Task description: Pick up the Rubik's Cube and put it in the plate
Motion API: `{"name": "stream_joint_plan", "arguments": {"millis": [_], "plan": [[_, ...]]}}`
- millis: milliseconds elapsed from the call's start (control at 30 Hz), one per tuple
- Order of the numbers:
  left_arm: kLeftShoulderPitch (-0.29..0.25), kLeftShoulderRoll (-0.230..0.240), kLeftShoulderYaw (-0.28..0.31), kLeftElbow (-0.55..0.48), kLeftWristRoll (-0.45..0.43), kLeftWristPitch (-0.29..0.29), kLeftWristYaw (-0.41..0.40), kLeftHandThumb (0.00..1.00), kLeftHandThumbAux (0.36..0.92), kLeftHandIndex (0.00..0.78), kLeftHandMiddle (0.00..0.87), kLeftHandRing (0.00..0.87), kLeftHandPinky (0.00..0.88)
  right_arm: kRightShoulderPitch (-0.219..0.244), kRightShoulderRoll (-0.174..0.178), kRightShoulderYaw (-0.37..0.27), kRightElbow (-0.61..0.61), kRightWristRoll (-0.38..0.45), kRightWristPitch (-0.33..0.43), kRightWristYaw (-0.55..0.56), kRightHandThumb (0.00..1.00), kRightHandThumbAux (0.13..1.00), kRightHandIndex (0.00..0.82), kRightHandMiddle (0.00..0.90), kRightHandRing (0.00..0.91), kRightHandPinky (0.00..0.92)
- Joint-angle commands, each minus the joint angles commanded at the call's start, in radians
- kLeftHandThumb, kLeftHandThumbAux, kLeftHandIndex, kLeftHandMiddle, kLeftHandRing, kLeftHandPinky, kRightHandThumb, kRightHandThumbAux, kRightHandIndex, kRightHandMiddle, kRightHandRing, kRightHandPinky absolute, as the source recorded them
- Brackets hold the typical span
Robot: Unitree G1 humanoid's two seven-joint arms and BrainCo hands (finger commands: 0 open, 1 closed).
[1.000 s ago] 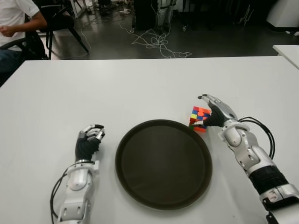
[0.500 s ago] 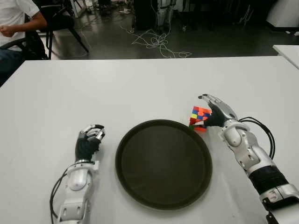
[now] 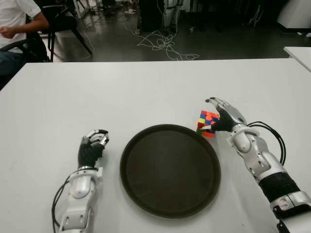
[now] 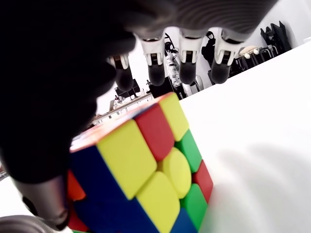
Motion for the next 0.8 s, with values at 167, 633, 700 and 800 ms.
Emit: {"name": "stream_joint_plan", "arguments": {"millis": [167, 633, 700, 800], "plan": [[0.0, 0.0, 0.0, 0.0, -0.001, 0.003, 0.001, 0.712, 0.704, 0.444, 0.813, 0.822, 0.813, -0.003, 0.0, 0.002, -0.005, -0.001, 0.004, 0.009, 0.0, 0.718, 0.0, 0.0, 0.0, 0.0], [0.0, -0.006, 0.002, -0.006, -0.004, 0.016, 0.005, 0.711, 0.704, 0.444, 0.815, 0.823, 0.818, -0.009, 0.003, 0.011, -0.013, -0.001, -0.005, 0.012, 0.0, 0.744, 0.0, 0.0, 0.0, 0.0], [0.0, -0.005, 0.001, -0.009, -0.002, 0.018, 0.006, 0.711, 0.704, 0.444, 0.815, 0.822, 0.816, -0.01, 0.001, 0.014, -0.01, -0.002, -0.012, 0.01, 0.0, 0.744, 0.0, 0.0, 0.0, 0.0], [0.001, -0.005, 0.0, -0.012, 0.002, 0.021, 0.008, 0.711, 0.704, 0.444, 0.814, 0.822, 0.816, -0.013, 0.0, 0.018, -0.006, -0.005, -0.018, 0.007, 0.0, 0.745, 0.0, 0.0, 0.0, 0.0]]}}
